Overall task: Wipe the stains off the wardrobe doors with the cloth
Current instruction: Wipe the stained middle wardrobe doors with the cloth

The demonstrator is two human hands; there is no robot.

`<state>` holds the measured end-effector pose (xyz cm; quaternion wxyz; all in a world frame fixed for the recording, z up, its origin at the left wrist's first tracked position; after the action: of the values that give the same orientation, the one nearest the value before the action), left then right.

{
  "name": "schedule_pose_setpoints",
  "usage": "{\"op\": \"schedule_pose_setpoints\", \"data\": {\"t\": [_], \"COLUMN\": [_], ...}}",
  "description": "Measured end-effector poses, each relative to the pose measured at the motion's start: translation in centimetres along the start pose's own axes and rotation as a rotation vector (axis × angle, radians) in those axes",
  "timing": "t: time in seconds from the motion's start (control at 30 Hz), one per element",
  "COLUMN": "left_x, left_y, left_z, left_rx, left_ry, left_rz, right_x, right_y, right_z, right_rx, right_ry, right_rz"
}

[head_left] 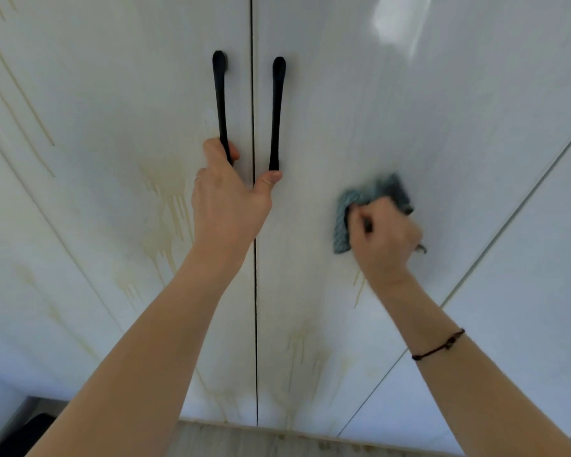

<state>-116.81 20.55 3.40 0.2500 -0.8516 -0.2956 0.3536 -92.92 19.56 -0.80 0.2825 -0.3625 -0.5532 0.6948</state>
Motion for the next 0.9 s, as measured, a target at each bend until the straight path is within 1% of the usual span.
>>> {"op": "schedule_pose_setpoints", "data": {"t": [0.07,0.13,0.17,0.23,0.27,0.33,0.37,0.43,0.5,0.57,0.6,0.63,0.67,0.7,0.73,0.8,0.83,0.9], "left_x": [0.0,-0.1,-0.2,-0.3,-0.4,-0.5,-0.5,-0.6,-0.6,-0.5,-0.5,-0.4,-0.3,-0.4,-0.4,-0.4,-0.4,-0.6], "left_y": [0.0,0.1,0.1,0.0,0.0,0.1,0.1,0.1,0.2,0.3,0.3,0.3,0.3,0.3,0.3,0.4,0.5,0.4], "left_z": [0.0,-0.1,-0.1,-0.2,-0.2,-0.3,-0.4,-0.4,-0.4,-0.4,-0.4,-0.5,-0.5,-0.5,-0.6,-0.7,-0.7,-0.8], "left_rx": [0.002,0.006,0.0,-0.006,-0.003,0.001,0.0,-0.004,-0.005,-0.003,-0.003,-0.006,-0.009,-0.01,-0.01,-0.016,-0.022,-0.024], "left_ry": [-0.008,-0.006,0.001,0.008,0.008,0.004,0.004,-0.003,-0.012,-0.014,-0.017,-0.016,-0.014,-0.013,-0.014,-0.018,-0.019,-0.025], "left_rz": [-0.004,0.0,0.009,0.017,0.015,0.021,0.023,0.012,0.003,-0.001,-0.004,-0.004,-0.005,-0.004,-0.003,0.01,0.021,0.037], "right_x": [1.9,2.7,2.8,2.4,2.1,0.6,-0.6,-3.1,-4.8,-4.8,-4.3,-3.4,-2.1,-0.7,0.4,1.4,1.2,0.3], "right_y": [6.4,12.9,15.5,17.7,17.0,12.9,9.9,3.3,-1.6,-2.8,-2.1,-0.4,2.4,5.8,9.6,16.5,18.7,19.8], "right_z": [-0.7,-1.9,-2.4,-3.2,-3.6,-3.7,-3.8,-3.9,-4.2,-4.4,-4.1,-3.9,-3.8,-3.9,-4.3,-5.4,-5.9,-6.7], "right_rx": [-0.055,0.014,0.048,0.059,0.061,0.097,0.147,0.262,0.392,0.428,0.378,0.286,0.18,0.087,0.037,0.016,0.012,-0.014], "right_ry": [0.064,0.073,0.081,0.113,0.144,0.157,0.126,0.025,-0.087,-0.129,-0.101,-0.052,-0.005,0.034,0.072,0.122,0.141,0.163], "right_rz": [0.162,0.336,0.395,0.464,0.463,0.364,0.26,-0.007,-0.176,-0.227,-0.207,-0.149,-0.046,0.087,0.233,0.477,0.547,0.589]}}
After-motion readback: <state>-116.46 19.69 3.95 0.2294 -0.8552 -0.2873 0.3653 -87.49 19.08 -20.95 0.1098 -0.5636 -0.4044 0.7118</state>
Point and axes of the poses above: each hand's wrist, its own y-axis away from the middle knuckle, its own x-axis out of the palm, z = x × y, the point moved 5 cm from there along -y, towards the middle knuckle, and after that the axes turned 8 degrees about -y, right-handed, at the moved point
